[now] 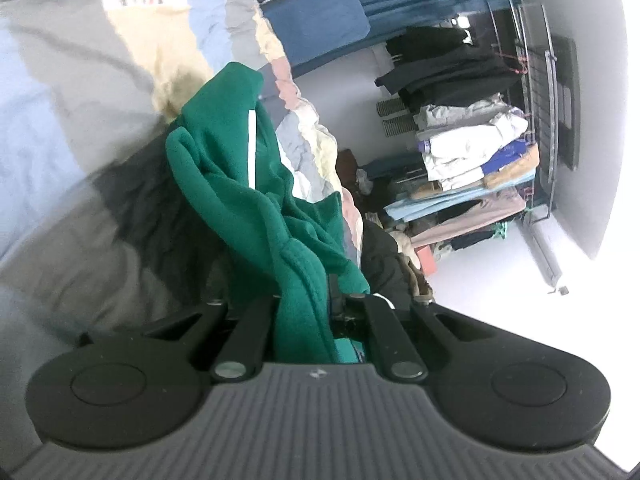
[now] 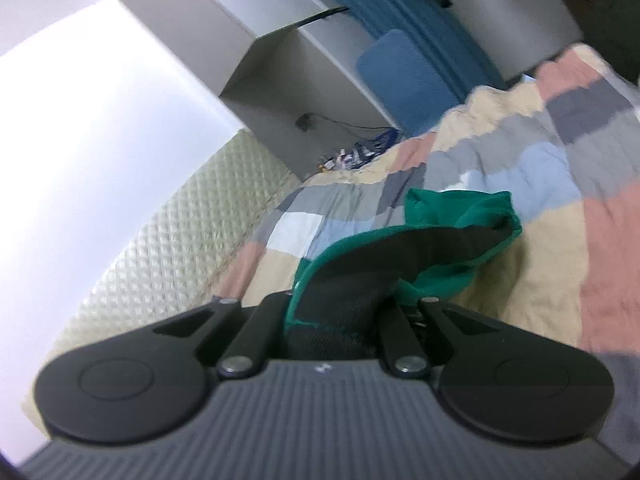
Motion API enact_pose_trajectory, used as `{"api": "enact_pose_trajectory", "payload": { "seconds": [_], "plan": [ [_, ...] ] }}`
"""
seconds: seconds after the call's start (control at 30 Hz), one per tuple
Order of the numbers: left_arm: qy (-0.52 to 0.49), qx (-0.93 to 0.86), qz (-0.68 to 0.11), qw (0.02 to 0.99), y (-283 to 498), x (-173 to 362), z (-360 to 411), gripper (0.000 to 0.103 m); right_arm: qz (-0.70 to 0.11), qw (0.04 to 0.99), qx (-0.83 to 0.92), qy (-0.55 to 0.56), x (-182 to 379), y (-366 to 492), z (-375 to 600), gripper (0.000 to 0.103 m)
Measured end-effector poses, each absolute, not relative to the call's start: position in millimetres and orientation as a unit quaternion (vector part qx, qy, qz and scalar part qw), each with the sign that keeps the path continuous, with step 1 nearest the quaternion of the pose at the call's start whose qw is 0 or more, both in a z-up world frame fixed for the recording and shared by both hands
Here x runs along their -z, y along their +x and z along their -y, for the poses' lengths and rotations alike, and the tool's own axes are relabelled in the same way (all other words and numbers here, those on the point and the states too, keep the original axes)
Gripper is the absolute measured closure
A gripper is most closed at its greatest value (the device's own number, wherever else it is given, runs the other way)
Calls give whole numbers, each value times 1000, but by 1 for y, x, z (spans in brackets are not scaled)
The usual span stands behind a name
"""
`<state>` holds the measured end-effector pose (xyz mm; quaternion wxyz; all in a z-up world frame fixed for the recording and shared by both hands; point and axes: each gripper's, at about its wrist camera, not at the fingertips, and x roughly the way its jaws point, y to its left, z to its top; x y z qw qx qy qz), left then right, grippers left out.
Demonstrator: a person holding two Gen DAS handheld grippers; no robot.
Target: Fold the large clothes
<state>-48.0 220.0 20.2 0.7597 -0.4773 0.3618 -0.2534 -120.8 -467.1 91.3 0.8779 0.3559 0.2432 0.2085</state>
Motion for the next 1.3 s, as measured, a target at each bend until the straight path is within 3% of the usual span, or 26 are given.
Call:
{"api": "enact_pose_trajectory", "payload": {
  "seconds": [0.23, 0.47, 0.7, 1.0, 1.13, 1.3],
  "plan": [
    [-481, 250, -327, 774, -14, -37, -218, 97, -258, 864, -167, 399, -91, -71, 471, 95],
    [-472, 206, -301, 802, 111, -52, -202, 96, -273, 846, -79, 452, -79, 49, 475, 94],
    [-423, 144, -342, 827, 237, -13, -180, 94, -306, 814, -4, 493, -10, 153, 482, 94],
    [-409, 132, -404, 807, 337, 84, -172, 90, -347, 790, 25, 505, 90, 220, 484, 94],
    [-423, 138, -410, 796, 352, 107, -172, 90, -343, 783, 23, 518, 102, 223, 486, 96],
    [-371, 156, -397, 825, 339, 87, -165, 85, -336, 801, 15, 495, 87, 215, 480, 91]
  ]
}}
